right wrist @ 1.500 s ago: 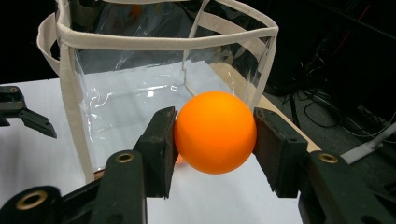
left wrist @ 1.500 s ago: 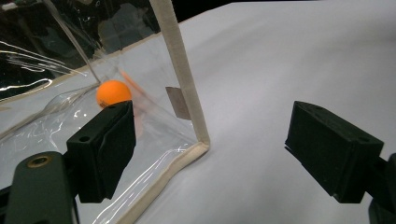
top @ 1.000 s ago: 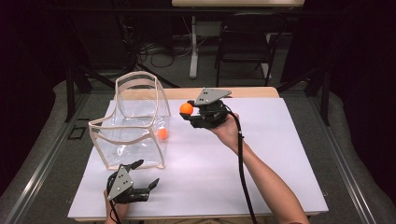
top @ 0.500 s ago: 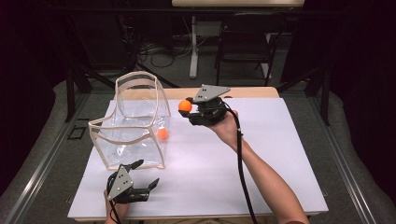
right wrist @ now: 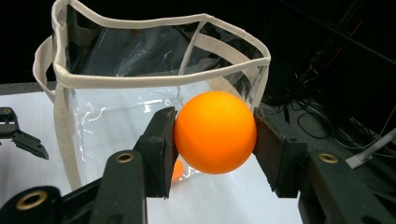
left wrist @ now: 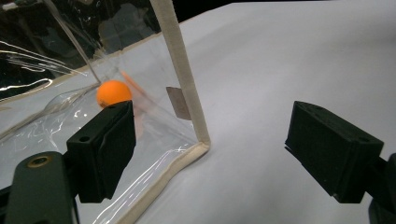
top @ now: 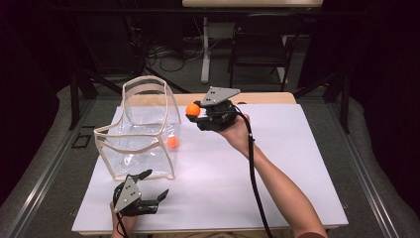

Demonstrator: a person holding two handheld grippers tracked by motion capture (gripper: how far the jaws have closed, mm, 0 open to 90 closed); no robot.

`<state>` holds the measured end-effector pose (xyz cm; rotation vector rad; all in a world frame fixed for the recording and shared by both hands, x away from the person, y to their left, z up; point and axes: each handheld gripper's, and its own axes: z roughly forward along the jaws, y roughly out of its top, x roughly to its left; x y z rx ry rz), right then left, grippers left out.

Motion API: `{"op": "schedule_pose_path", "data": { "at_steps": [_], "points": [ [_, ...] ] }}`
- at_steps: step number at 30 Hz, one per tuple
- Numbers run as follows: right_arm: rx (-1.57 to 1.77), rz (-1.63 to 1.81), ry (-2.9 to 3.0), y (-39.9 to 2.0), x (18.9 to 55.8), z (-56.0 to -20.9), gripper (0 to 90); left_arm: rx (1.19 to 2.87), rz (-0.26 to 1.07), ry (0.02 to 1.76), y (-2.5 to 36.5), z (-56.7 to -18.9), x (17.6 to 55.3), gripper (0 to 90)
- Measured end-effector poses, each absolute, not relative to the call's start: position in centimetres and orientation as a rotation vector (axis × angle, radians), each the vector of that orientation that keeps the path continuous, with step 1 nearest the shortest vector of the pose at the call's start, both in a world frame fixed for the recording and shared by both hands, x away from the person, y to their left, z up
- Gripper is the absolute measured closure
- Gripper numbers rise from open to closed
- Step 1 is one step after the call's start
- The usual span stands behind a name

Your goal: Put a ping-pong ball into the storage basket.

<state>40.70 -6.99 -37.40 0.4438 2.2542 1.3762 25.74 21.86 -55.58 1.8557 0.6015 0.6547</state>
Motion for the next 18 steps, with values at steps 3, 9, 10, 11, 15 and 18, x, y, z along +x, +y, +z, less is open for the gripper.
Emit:
{"op": "schedule_pose_path", "data": {
  "at_steps": [3, 9, 10, 11, 15, 18],
  "points": [
    [0.441, 1.373, 2.251, -6.90, 40.79, -37.25, 50.8, 1.855, 0.656, 0.603, 21.86, -55.58, 25.73, 15.8],
    [0.441, 1.365, 2.249, -6.72, 41.01, -37.01, 50.8, 1.856, 0.655, 0.602, 21.86, -55.58, 25.73, 15.8],
    [0.441, 1.366, 2.246, -6.68, 41.03, -36.94, 50.8, 1.857, 0.656, 0.603, 21.86, -55.58, 25.72, 15.8],
    [0.438, 1.365, 2.245, -6.67, 41.05, -36.87, 50.8, 1.856, 0.656, 0.603, 21.87, -55.58, 25.71, 15.8],
    [0.438, 1.365, 2.241, -6.59, 41.14, -36.59, 50.8, 1.855, 0.657, 0.604, 21.87, -55.59, 25.72, 15.8],
    [0.439, 1.368, 2.238, -6.49, 41.22, -36.36, 50.8, 1.858, 0.655, 0.601, 21.83, -55.59, 25.72, 15.8]
  ]
}}
